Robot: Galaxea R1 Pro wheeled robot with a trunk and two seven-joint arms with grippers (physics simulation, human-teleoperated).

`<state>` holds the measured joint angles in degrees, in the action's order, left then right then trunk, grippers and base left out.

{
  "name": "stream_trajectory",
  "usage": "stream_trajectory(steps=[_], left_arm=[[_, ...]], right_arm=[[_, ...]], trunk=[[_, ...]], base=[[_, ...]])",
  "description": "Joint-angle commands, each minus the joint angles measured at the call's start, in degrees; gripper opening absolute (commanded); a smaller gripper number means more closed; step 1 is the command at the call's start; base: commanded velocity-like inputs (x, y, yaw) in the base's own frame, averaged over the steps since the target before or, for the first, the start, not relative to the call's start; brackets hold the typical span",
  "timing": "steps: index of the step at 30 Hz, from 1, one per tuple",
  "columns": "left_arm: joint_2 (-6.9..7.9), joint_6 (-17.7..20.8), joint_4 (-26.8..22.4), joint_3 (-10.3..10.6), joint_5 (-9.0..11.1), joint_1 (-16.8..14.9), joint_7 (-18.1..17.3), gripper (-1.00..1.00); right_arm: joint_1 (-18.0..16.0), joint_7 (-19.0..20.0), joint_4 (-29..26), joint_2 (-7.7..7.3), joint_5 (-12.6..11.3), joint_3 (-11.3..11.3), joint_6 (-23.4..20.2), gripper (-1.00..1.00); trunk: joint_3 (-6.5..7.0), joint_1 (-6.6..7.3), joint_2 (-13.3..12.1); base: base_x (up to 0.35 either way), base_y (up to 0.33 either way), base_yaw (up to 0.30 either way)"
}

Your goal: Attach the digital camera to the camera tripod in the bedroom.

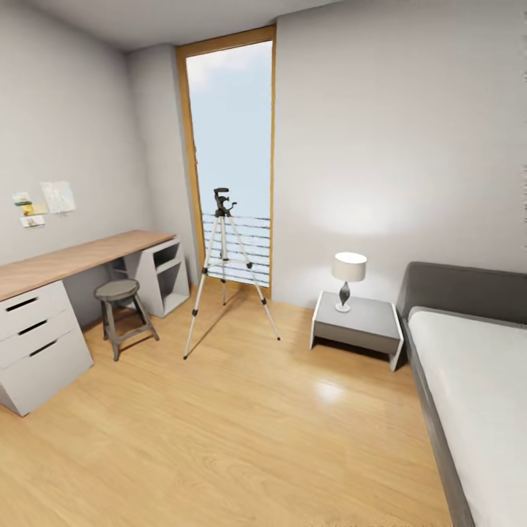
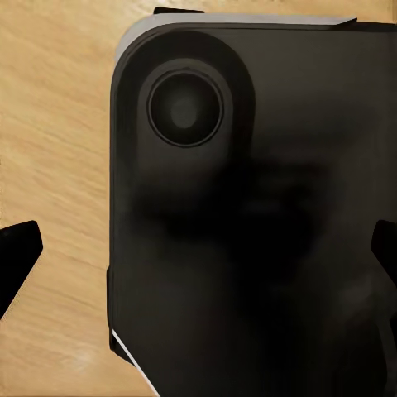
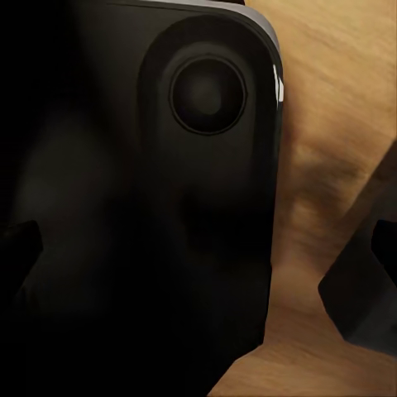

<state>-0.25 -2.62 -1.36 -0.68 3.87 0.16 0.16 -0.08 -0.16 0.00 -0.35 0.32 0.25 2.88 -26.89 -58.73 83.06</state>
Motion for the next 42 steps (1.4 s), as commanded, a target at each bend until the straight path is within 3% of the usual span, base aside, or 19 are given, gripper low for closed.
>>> stream_trajectory(steps=[1, 26, 42], left_arm=[[-0.01, -0.1, 0.0, 0.0, 0.4, 0.0, 0.0, 1.00], [0.03, -0.1, -0.1, 0.0, 0.4, 0.0, 0.0, 1.00], [-0.01, -0.1, -0.1, 0.0, 0.4, 0.0, 0.1, 1.00]], right_arm=[[0.0, 0.0, 0.0, 0.00, 0.0, 0.0, 0.2, 1.00], [0.0, 0.1, 0.0, -0.26, 0.1, 0.1, 0.0, 1.00], [0.0, 0.0, 0.0, -0.27, 0.1, 0.1, 0.1, 1.00]], trunk=[[-0.04, 0.00, 0.0], [-0.04, 0.00, 0.0], [-0.04, 0.00, 0.0]], base=[[0.000, 0.000, -0.114], [-0.001, 0.000, -0.018], [-0.121, 0.000, 0.000]])
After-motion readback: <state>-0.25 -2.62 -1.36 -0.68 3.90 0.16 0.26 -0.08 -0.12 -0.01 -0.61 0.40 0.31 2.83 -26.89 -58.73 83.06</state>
